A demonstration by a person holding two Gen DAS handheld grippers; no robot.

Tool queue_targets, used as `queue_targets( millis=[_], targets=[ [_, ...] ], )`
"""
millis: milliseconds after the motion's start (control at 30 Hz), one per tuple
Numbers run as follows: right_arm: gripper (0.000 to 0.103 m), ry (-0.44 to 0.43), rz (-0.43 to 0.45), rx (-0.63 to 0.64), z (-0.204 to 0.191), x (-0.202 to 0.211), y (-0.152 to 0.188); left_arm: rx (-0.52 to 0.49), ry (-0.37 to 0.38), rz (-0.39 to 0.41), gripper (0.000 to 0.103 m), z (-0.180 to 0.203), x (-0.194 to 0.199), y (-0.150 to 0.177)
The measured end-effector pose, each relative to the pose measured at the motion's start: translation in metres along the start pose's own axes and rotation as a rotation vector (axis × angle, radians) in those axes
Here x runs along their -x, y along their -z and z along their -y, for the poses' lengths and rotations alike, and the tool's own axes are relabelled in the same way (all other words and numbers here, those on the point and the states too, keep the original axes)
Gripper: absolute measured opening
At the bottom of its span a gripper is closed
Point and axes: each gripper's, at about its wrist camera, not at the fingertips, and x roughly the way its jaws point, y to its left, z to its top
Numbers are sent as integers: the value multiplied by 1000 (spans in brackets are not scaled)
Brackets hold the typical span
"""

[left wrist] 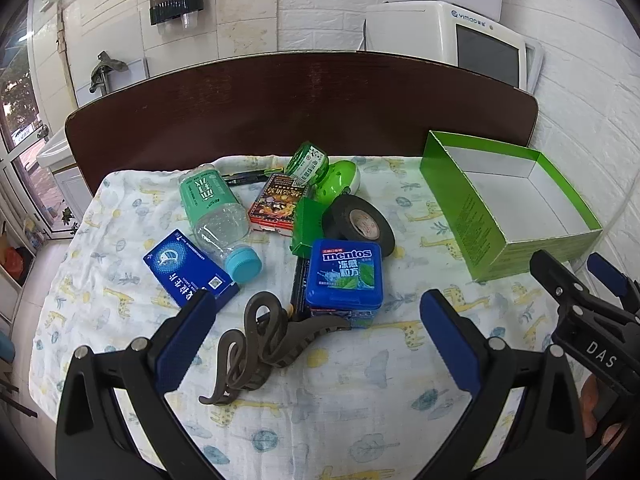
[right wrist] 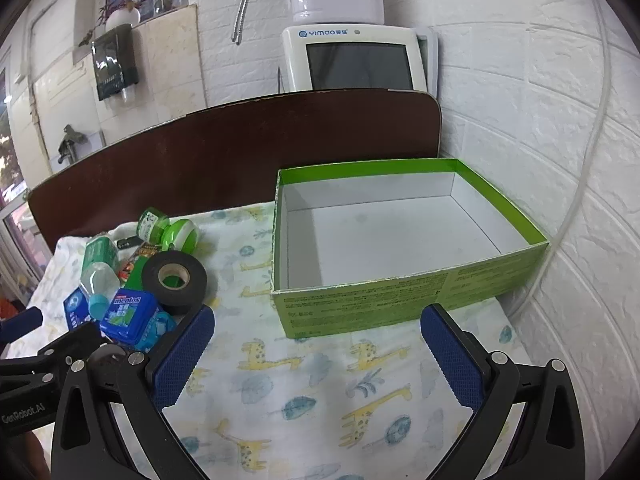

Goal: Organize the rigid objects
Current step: 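Move the right tool toward the blue Mentos tin among the items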

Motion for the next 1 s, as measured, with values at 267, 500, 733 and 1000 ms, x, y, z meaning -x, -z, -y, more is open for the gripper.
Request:
queue_targets(
  millis=[267, 500, 733, 1000],
  targets=[
    [103, -1, -4, -2, -2, -1, 1, 4, 8, 3, 101, -7, 0, 1],
    [103, -5, -11, 3, -2, -2, 1, 2, 8, -4, 101, -7, -1, 2],
    [103, -7, -12, -3, -2, -1, 1, -4, 9, -3, 101, -7, -1, 3],
    [103, -13, -13, 3, -4, -1, 1, -2, 15, 1, 101, -10, 0, 5]
  ],
)
